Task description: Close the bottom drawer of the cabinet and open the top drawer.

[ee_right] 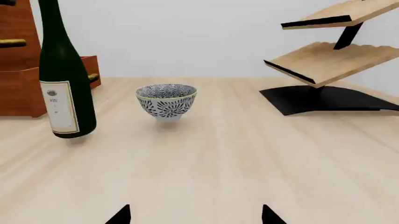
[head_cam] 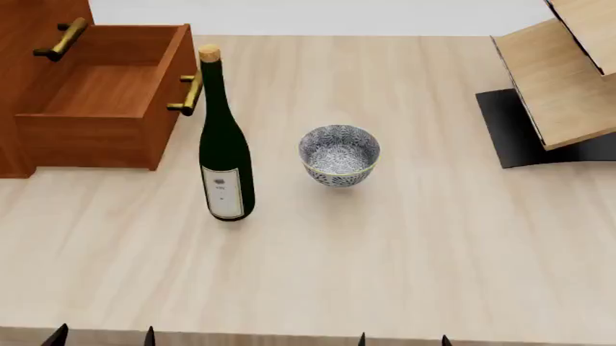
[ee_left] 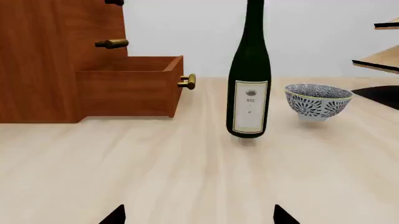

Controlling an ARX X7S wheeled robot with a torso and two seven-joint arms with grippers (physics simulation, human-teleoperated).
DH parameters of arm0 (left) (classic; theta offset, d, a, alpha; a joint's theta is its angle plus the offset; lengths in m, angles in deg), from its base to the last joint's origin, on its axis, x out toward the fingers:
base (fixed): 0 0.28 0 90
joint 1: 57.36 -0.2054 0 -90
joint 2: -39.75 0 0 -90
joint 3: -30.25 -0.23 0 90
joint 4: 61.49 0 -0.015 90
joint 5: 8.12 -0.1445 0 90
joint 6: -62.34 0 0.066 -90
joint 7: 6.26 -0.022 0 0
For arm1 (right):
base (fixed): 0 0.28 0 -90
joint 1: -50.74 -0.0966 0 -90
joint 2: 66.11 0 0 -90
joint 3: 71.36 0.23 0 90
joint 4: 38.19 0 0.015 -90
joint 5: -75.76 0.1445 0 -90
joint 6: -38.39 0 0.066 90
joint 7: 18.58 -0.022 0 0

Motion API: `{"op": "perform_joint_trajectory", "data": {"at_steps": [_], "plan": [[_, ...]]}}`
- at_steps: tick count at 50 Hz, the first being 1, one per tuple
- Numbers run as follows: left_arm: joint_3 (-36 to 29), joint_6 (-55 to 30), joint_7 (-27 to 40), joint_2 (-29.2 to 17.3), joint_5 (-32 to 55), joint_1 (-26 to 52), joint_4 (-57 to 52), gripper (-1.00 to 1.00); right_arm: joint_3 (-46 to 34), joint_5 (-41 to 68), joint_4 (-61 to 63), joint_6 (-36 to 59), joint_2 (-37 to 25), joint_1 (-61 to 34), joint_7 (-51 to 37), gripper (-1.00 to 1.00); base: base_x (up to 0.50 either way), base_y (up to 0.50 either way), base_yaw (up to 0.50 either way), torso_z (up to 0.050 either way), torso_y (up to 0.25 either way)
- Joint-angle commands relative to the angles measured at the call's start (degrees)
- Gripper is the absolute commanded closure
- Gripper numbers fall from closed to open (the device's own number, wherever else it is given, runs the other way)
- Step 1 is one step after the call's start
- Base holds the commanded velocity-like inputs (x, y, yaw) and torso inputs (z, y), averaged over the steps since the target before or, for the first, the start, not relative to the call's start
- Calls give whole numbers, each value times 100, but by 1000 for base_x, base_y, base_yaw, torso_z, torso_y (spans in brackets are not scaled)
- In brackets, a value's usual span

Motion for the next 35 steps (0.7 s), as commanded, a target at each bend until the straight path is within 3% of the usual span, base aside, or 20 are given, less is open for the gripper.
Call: {"op": "perform_joint_trajectory", "data": {"at_steps": [1, 9, 10, 35], "plan": [[-64, 0, 64, -57, 56, 0, 0, -100, -72, 54, 0, 0, -54, 0, -72, -100, 0, 0, 0, 0, 0], [-296, 234, 135, -218, 227, -18, 124, -100, -293, 225, -140, -81, -197, -10, -247, -100, 0, 0, 0, 0, 0], [-251, 53, -101, -240, 654, -57, -97, -100, -358, 199, -138, -28, -201, -29, -264, -100, 0, 0, 0, 45, 0], [-438, 240, 384, -476, 672, -108, -602, -100, -691, 316, 28, 194, -428, -100, -609, -100, 0, 0, 0, 50, 0]]}}
